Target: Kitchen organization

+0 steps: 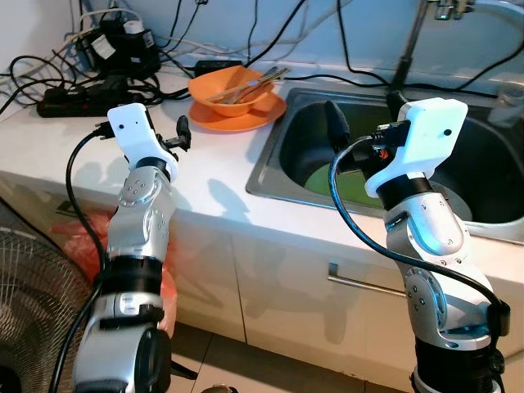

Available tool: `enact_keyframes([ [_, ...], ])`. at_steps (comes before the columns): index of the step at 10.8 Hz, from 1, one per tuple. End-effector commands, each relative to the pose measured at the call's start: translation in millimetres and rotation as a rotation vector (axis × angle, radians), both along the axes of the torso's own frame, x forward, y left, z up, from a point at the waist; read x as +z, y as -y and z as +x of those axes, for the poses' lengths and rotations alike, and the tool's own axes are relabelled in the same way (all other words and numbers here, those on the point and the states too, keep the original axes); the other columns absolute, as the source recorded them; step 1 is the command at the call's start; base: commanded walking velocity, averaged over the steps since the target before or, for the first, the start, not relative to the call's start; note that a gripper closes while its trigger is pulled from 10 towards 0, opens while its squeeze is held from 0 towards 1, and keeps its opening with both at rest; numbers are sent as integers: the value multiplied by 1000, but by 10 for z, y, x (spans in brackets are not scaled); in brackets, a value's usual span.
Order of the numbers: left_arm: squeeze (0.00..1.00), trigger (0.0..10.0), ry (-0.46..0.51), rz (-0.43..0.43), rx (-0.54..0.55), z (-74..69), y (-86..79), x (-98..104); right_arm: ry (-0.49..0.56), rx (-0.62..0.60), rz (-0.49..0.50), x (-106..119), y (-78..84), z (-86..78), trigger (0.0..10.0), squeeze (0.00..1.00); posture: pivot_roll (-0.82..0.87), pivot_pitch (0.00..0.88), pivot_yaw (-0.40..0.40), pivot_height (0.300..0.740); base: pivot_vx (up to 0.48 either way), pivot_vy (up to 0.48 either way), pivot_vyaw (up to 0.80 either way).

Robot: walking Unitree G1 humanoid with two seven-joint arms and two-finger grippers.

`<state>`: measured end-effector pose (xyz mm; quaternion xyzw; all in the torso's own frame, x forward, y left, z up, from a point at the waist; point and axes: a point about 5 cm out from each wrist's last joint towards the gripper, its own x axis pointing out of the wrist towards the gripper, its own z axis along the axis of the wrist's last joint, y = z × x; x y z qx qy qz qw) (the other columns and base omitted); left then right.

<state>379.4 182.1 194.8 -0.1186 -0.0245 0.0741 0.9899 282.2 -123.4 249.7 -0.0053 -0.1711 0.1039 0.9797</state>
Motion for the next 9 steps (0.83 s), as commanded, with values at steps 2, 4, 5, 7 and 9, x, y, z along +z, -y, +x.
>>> enact_keyframes([
  [2,0,10000,-8,-31,9,75,-8,7,16,4,11,83,-6,-95,10000,341,-68,21,54,740,0,0,0],
  [4,0,10000,-32,-75,-38,129,86,-39,2,-21,18,80,12,-182,10000,341,-101,50,80,740,0,0,0],
  [5,0,10000,-47,-85,-53,150,127,-71,-8,-34,21,64,28,-207,10000,337,-117,60,93,740,0,0,0],
  [7,0,10000,-72,-113,-91,212,241,-118,-29,-80,25,48,81,-319,10000,337,-155,87,122,740,0,0,0],
  [9,0,10000,-82,-144,-94,243,292,-126,-33,-90,24,59,96,-384,10000,349,-182,106,133,740,0,0,0],
])
